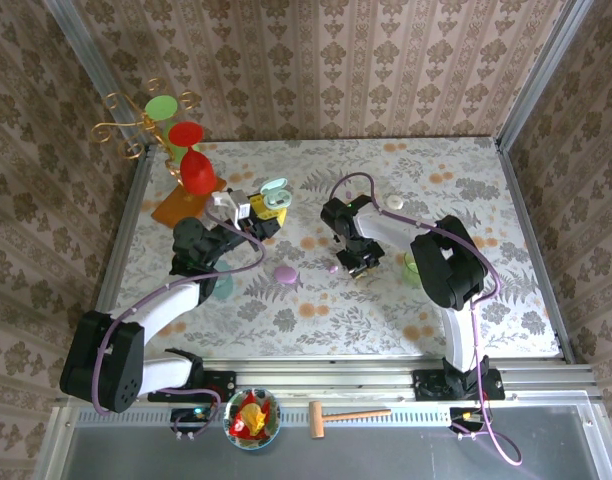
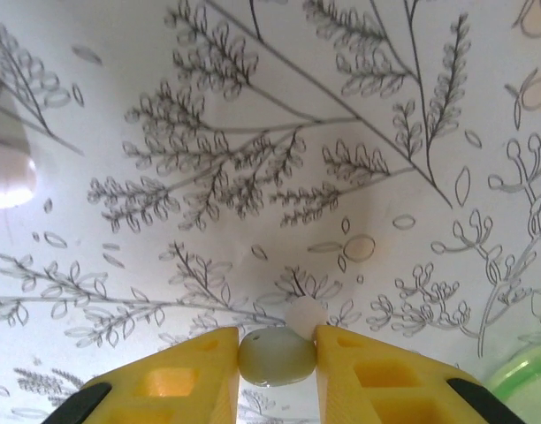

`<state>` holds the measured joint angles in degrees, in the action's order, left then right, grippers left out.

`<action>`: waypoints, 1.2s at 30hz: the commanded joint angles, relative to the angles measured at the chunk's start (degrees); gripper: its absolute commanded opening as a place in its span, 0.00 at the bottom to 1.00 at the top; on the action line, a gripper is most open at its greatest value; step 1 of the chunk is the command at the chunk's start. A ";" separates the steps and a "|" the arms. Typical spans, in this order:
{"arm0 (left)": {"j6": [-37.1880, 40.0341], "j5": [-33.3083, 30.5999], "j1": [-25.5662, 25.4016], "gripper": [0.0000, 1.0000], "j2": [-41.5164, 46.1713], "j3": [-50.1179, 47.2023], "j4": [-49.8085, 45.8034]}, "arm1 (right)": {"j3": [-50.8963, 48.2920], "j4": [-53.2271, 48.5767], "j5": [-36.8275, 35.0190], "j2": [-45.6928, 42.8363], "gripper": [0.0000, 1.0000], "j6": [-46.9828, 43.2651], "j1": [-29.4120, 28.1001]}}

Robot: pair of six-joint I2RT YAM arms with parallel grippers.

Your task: Insert the wireless bluetooth earbuds into the charging case

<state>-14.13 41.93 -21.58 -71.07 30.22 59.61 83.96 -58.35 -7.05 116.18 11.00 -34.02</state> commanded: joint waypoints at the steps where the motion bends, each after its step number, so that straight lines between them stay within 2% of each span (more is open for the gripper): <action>1: 0.73 -0.41 0.49 0.30 1.02 -0.42 2.20 | 0.36 2.00 -0.53 1.36 0.29 2.09 0.45; 12: 0.53 -0.28 0.49 0.30 0.84 -0.07 2.06 | -1.49 5.42 2.34 -3.11 0.49 0.65 0.88; 16: 0.33 -0.22 0.40 0.30 0.41 0.27 2.43 | -0.60 5.28 4.94 -1.42 0.55 0.27 1.32; 27: 0.86 -0.12 0.31 0.30 0.95 0.54 1.27 | -5.65 5.08 4.47 -1.89 0.55 0.75 1.41; 36: 0.22 0.27 0.05 0.30 -0.31 1.42 2.35 | -8.04 5.31 6.43 -4.77 0.43 2.87 1.14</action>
<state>-14.13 41.78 -21.61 -71.20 30.17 59.61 77.10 -50.70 -1.61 113.19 12.62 -32.77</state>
